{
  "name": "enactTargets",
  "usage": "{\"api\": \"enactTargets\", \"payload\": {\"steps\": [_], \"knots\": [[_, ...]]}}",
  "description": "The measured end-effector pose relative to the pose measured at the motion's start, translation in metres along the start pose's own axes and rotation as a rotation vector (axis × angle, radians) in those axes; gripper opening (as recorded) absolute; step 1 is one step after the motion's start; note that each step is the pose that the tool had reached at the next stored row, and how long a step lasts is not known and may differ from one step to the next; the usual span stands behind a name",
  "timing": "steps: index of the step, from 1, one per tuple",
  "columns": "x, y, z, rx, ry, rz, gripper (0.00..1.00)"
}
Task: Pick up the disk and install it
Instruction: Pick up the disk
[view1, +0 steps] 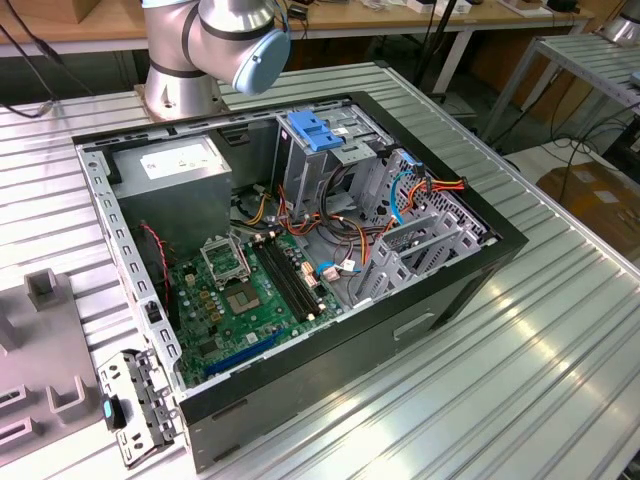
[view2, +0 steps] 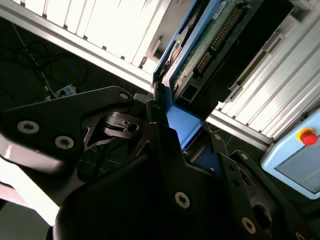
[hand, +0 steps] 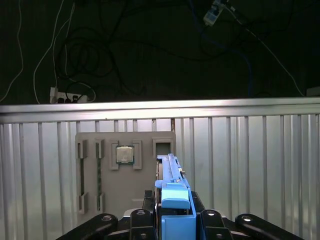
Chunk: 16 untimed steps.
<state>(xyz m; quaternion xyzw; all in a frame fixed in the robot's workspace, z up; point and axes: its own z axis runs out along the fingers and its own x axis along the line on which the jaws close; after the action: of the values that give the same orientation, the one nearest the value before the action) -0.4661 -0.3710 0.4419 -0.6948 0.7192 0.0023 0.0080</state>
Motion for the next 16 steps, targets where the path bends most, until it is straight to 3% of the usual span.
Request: {"api": "enactTargets", "payload": {"steps": [14, 16], "knots": [[-0.0002, -0.0002, -0.0161, -0.0008, 0.0004, 0.0, 0.37], [-0.0003, -0.0002, -0.0212, -0.0014, 0.0004, 0.0, 0.37]]}}
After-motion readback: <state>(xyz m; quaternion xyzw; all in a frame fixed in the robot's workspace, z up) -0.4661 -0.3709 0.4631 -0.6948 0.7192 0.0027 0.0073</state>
